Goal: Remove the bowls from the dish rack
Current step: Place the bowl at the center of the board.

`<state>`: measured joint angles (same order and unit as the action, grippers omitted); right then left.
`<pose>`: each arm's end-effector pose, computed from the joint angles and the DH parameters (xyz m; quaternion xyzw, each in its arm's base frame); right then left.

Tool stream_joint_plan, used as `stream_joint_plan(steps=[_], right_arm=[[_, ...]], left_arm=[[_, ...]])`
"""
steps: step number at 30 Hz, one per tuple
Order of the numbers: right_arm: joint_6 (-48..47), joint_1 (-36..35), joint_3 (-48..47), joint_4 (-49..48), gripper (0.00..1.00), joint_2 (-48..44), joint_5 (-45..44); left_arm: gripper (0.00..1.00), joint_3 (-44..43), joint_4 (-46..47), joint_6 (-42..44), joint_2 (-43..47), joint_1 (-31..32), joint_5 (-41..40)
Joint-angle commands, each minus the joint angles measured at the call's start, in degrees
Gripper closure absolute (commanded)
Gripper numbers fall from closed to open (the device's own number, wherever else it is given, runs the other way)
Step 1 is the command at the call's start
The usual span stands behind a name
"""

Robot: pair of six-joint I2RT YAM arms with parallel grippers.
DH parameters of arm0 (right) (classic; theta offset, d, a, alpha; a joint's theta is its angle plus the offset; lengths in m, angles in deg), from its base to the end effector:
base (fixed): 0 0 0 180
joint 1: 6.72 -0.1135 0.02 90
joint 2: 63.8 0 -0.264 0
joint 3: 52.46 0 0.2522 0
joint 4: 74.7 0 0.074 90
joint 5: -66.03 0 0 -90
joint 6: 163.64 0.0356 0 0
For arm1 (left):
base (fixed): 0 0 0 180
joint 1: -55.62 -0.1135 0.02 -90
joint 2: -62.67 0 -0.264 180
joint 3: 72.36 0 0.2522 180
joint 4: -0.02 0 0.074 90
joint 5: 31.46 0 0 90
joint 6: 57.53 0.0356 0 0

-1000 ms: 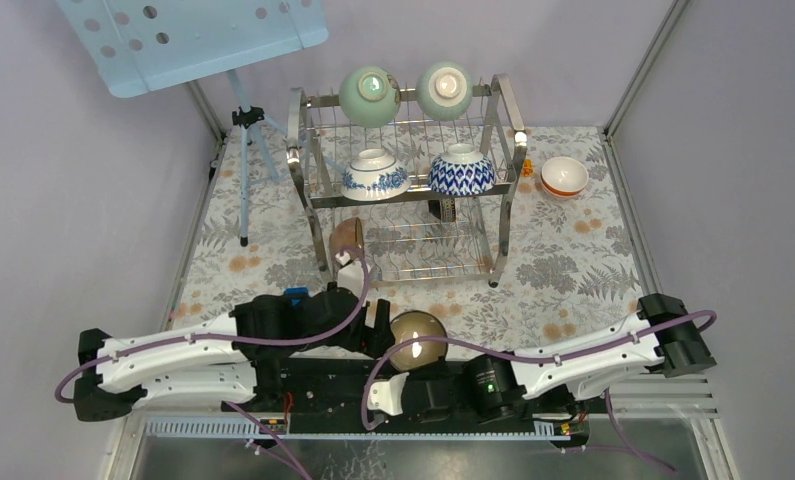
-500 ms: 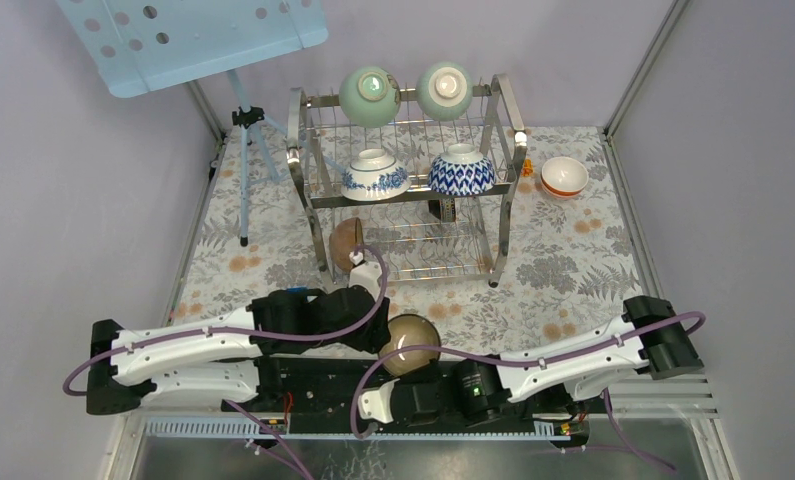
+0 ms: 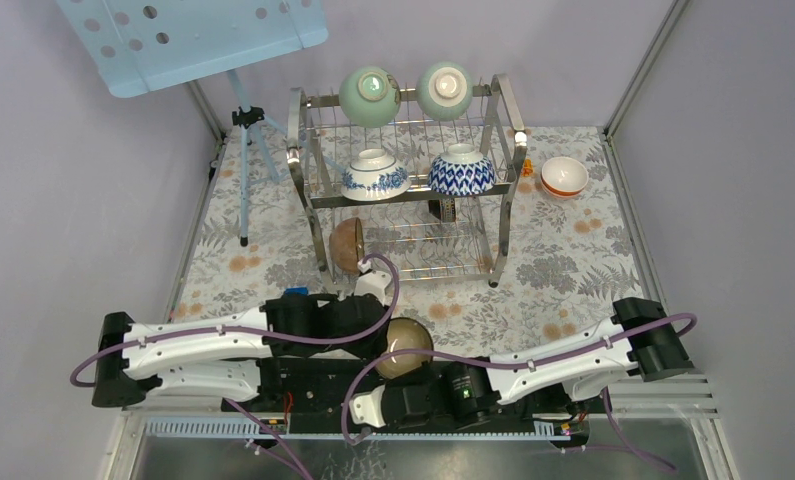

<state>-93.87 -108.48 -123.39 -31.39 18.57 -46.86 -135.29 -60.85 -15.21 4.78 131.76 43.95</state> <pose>-0.0463 0.2904 0.2379 -0.7878 0.5055 0.0505 0.3483 0.0547 -0.1841 0.2695 0.1969 0.9282 -0.1999 0.2443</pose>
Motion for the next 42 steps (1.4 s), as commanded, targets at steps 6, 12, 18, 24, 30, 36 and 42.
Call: stream_joint_plan(steps=[6,12,18,24,30,36,42], right_arm=[[-2.2,-0.4,-3.7,-1.9,1.00,-0.2,-2.3],[-2.0,-0.3,-3.9,-1.9,1.00,0.0,-2.5],[-0.5,-0.4,-3.9,-2.6,1.00,0.3,-2.9],[2.2,-0.4,-3.8,-3.5,0.70,0.4,-1.5],[5.2,-0.4,-2.5,-6.2,0.49,-0.4,0.7],[11.6,-0.4,-2.4,-8.5,0.32,-3.7,3.4],[27.1,-0.3,5.0,-25.5,0.25,-14.5,-6.8]], left_arm=[[0.78,-1.5,0.3,-0.1,-1.0,0.6,-1.0],[0.95,-1.2,0.3,-0.1,-1.5,0.7,-0.8],[1.00,0.0,0.4,-1.0,-1.1,0.7,-1.3],[1.00,1.5,0.6,-4.3,2.3,0.7,-4.6],[1.00,3.6,1.9,-8.5,4.9,0.7,-6.8],[1.00,5.1,1.9,-13.0,7.9,0.6,-10.1],[1.00,7.2,1.9,-17.8,11.4,0.6,-14.4]])
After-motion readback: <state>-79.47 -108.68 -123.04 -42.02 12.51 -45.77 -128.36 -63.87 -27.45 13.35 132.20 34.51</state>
